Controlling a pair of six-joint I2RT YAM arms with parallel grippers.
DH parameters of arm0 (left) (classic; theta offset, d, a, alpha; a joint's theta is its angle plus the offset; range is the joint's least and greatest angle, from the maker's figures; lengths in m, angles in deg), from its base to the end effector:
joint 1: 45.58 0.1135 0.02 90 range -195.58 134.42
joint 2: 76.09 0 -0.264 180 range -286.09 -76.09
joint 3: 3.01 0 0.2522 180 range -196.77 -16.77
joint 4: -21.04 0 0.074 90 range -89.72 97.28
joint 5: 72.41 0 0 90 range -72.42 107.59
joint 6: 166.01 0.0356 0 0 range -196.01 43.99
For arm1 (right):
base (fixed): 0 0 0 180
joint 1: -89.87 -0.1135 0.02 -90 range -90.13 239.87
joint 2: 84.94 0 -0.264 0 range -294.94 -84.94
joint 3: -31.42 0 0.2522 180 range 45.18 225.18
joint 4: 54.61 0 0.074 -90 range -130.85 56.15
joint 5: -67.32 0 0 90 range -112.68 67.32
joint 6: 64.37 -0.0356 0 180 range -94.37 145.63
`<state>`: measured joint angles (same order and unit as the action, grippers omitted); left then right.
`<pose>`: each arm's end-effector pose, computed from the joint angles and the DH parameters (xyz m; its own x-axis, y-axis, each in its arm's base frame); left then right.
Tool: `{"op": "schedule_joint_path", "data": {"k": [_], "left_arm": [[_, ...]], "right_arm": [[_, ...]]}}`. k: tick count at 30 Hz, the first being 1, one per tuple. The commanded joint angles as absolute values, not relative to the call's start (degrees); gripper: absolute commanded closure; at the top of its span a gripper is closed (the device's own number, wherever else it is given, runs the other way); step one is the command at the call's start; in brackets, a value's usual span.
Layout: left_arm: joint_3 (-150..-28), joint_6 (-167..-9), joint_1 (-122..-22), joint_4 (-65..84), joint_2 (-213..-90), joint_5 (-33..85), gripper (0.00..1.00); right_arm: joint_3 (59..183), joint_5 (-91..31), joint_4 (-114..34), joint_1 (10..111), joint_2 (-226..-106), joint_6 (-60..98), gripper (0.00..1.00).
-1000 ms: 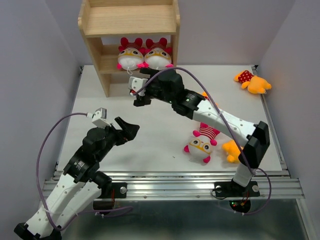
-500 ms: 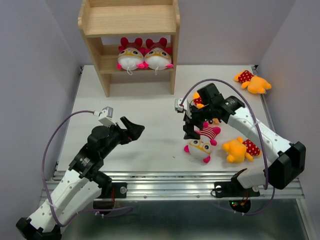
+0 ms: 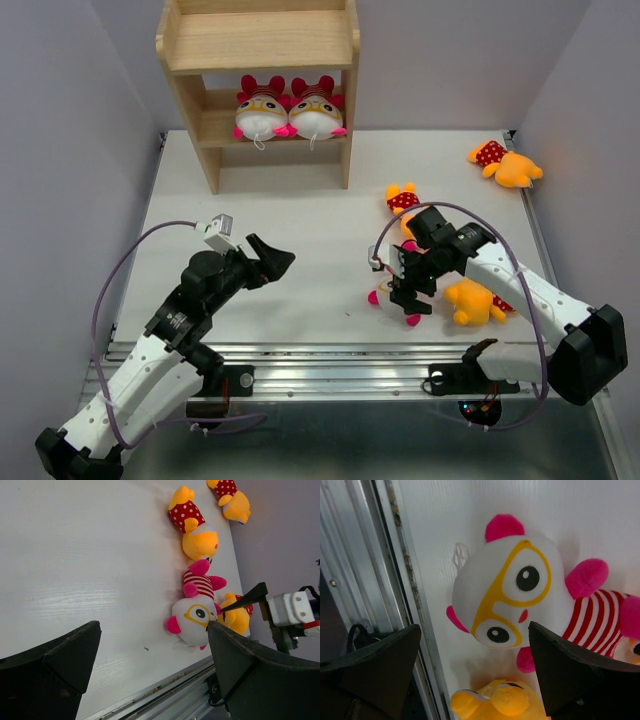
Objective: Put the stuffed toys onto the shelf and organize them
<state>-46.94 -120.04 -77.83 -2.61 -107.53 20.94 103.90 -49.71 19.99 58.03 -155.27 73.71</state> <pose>0.1244 -0.0810 0.2845 -0.5216 -0.4913 -0.6975 0.3041 0.6568 -0.6900 0.1741 0.1272 0.2708 -0.1049 -0.8453 -0.5239 -0.9944 0.0830 0.0651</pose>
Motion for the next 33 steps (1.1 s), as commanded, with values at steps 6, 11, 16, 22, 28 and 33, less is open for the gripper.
{"op": "schedule_joint_path", "data": {"k": [6, 11, 16, 22, 28, 33], "left_arm": [[-44.11, -122.50, -77.83, 5.69, -110.71, 24.88, 0.02], [-41.73, -126.54, -77.83, 9.64, -111.86, 26.81, 0.02], [-37.53, -131.28, -77.83, 18.67, -112.12, 30.67, 0.02], [-35.22, -135.16, -77.92, 26.96, -117.02, 36.29, 0.02], [-37.16, -134.28, -77.83, 29.78, -125.72, 42.53, 0.02], [-39.00, -133.31, -78.01, 31.71, -130.92, 46.41, 0.02]], "right_arm": [[95.81, -37.99, 4.08, 58.22, -158.59, 69.14, 0.21], [92.64, -34.28, -2.61, 58.22, -162.20, 69.66, 0.73], [92.64, -46.04, 3.25, 58.22, -157.64, 82.53, 0.91], [96.06, -60.38, 14.86, 58.22, -150.51, 109.59, 0.97], [103.79, -67.24, 20.85, 56.30, -158.50, 120.28, 0.99], [109.51, -67.86, 16.99, 50.68, -163.25, 117.83, 0.99]]}}
